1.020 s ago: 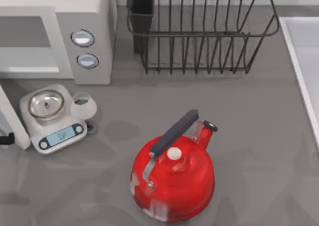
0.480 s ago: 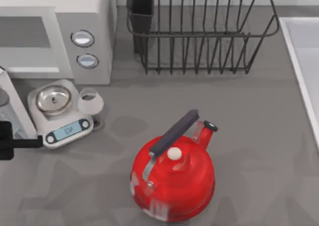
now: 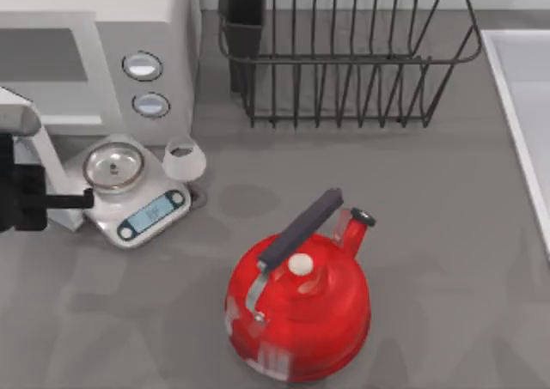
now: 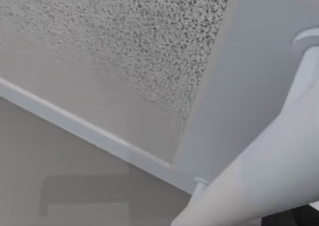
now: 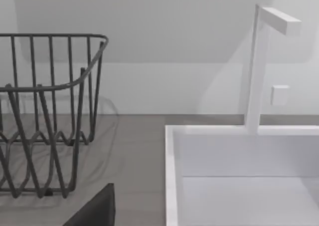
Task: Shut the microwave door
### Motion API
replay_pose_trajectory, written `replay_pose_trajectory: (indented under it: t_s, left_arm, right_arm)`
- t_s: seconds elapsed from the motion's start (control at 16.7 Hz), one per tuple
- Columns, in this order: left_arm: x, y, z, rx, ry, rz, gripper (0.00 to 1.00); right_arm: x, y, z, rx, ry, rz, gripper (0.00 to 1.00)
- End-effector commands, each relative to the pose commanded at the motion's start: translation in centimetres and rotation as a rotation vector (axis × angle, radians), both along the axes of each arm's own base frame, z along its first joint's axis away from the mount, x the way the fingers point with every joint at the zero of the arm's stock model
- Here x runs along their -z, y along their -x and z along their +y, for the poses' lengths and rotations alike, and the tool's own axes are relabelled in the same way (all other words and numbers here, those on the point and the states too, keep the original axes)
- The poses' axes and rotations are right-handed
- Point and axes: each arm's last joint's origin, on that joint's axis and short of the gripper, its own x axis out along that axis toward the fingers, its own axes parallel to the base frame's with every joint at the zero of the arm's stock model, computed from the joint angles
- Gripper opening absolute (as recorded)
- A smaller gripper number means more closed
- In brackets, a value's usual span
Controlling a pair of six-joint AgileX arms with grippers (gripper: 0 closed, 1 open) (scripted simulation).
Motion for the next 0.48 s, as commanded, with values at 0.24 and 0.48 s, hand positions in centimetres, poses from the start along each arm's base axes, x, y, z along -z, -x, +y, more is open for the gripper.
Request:
replay_pose_trajectory:
  t_s: [0.24, 0.48]
  left_arm:
    - [1.4, -4.5, 0.0, -0.022, 0.003, -0.019, 0.00]
    - [3.1, -5.2, -0.1, -0.037, 0.010, -0.006, 0.00]
  right_arm:
    - [0.0, 0.0, 0.0, 0.000, 0.000, 0.000, 1.00]
    - [0.0, 0.0, 0.0, 0.000, 0.000, 0.000, 1.00]
